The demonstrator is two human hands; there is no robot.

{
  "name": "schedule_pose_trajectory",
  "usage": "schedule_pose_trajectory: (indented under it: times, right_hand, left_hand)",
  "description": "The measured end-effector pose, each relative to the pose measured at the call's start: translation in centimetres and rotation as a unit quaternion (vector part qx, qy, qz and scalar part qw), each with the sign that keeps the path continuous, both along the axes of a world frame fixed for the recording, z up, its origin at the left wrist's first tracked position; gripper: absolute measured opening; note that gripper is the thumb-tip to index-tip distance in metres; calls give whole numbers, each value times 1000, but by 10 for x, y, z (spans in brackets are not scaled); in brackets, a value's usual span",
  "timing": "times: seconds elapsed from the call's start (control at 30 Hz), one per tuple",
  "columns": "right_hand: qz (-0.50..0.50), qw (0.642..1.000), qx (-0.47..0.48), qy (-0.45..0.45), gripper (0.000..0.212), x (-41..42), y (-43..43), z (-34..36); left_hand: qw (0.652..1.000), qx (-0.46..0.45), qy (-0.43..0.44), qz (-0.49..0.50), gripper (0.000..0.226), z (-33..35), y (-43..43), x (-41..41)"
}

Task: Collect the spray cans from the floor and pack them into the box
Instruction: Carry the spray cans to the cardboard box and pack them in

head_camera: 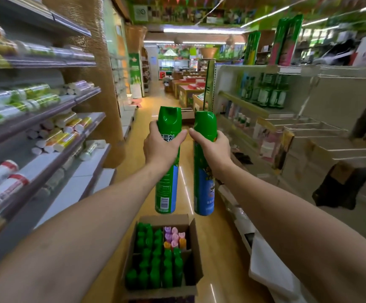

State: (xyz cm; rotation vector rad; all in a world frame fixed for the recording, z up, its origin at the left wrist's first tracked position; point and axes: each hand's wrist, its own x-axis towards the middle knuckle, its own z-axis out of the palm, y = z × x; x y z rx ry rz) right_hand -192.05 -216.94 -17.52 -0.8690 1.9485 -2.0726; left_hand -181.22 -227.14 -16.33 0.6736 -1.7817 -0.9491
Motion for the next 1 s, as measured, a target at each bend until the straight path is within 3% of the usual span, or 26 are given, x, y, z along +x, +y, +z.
schedule_pose_trajectory:
  times: [0.1,0.23,0.37,0.67,1.0]
  right_hand:
    - [16,1000,25,-9,51,-40,-19,-13]
    - [42,998,38,-18,63,-88,-47,-29]
    - [37,997,56,-26,56,-122,-75,-48]
    - [-12,994,106,-23,52,-177,-156,-76]
    - [-11,986,164,0,52,-222,-212,-105]
  left_hand:
    - [1000,13,-19,11,53,-13,-20,-33]
    - [998,40,-26,30,52,-30,-50,-70]
    - [996,53,-60,44,51,-50,-77,-97]
    - [988,64,-137,35,68,-83,-166,-155]
    - [985,93,-145,19,60,-114,-228,-210]
